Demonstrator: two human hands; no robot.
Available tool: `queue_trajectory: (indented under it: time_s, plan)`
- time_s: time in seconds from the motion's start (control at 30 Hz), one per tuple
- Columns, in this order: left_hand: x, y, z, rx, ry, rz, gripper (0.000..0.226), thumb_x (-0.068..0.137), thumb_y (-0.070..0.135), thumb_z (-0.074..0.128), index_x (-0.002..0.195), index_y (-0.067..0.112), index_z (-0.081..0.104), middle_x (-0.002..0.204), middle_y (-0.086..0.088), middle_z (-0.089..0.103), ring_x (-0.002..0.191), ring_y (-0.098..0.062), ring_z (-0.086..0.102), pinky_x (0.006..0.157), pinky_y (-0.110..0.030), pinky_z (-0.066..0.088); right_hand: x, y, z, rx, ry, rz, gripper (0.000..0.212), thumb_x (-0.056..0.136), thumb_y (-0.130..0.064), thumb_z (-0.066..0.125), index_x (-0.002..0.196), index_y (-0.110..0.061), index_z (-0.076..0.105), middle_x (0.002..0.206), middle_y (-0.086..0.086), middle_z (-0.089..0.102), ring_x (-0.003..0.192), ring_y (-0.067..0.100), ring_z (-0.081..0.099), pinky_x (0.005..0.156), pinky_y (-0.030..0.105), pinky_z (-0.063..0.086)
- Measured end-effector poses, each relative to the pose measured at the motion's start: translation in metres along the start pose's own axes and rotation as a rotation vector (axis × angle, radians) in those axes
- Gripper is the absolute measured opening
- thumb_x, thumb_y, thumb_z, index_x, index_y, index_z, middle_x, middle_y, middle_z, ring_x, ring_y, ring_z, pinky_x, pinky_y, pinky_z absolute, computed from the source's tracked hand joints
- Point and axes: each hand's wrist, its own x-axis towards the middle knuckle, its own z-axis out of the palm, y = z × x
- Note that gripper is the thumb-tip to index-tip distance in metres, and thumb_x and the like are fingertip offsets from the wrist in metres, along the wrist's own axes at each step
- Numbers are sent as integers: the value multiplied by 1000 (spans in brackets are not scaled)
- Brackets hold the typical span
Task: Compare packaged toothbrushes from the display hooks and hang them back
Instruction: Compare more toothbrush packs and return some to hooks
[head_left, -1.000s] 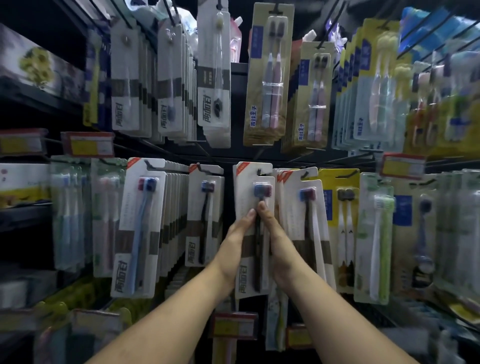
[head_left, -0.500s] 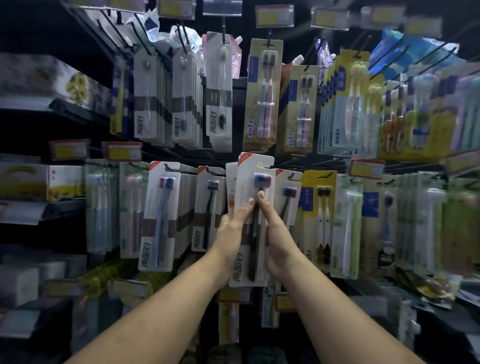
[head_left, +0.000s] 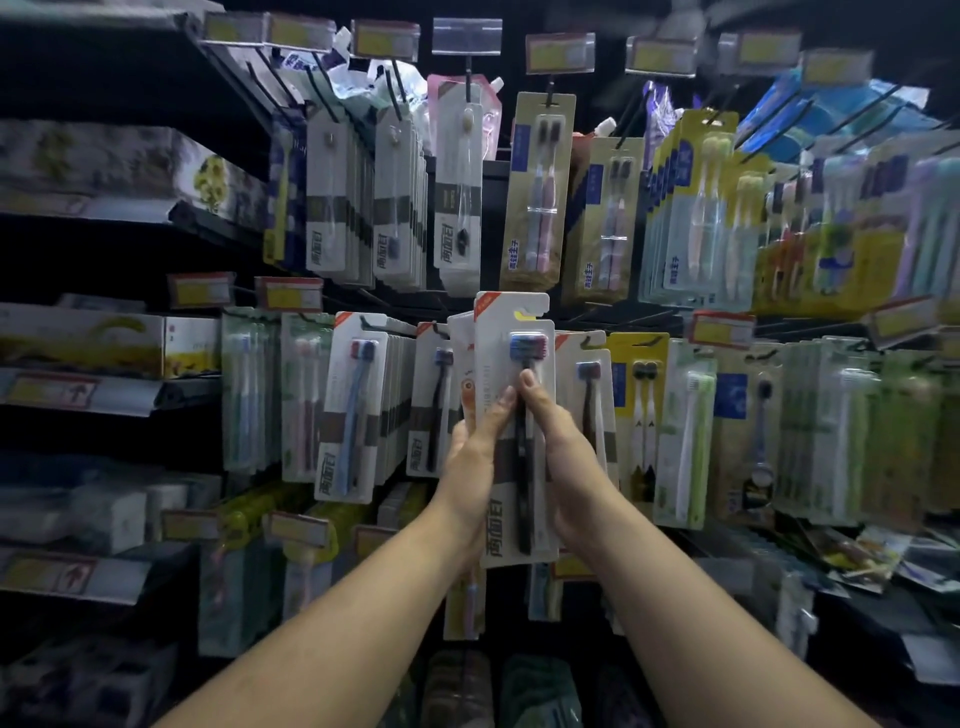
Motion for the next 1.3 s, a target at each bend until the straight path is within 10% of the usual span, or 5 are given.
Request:
queue_trajectory:
  time_s: [0.37,0.53,0.7,1.03,1.3]
  plan:
    - [-42,13,-9,21,49,25,100,64,77,83,147,35,47,138,-5,68,130,-31,61,111,-60,43,-31,-6,15,5,-23,-41,82,76,-76,71,136,-23,57,121,1,75,109,16,73,99,44,55]
    - [-74,-8,-35,-73,192,-43,99,60,73,87,141,25,57,126,-11,74,116,-33,71,98,-51,55,-46,21,31,-130,-20,38,48,95,-58,60,122,-19,65,101,-5,75,75,-6,73,56,10,53]
    - [-88,-16,-45,-275,265,-135,66,76,60,75,125,16,73,115,-17,77,105,-33,76,89,-45,59,-44,39,51,-432,167,31,81,78,-73,71,133,-20,44,131,0,48,100,11,60,90,28,51]
    - [-60,-21,-52,-493,369,-122,101,33,57,100,118,8,75,110,-25,76,100,-41,76,89,-53,60,-18,41,41,-383,25,-193,10,88,-19,80,95,-15,74,89,5,77,84,19,76,74,35,61]
    - [-66,-35,-60,-480,302,-179,96,37,48,103,116,1,74,107,-28,76,100,-46,74,94,-63,57,-1,47,25,-328,109,-61,15,98,-27,68,102,-13,70,96,10,77,93,29,75,88,57,60]
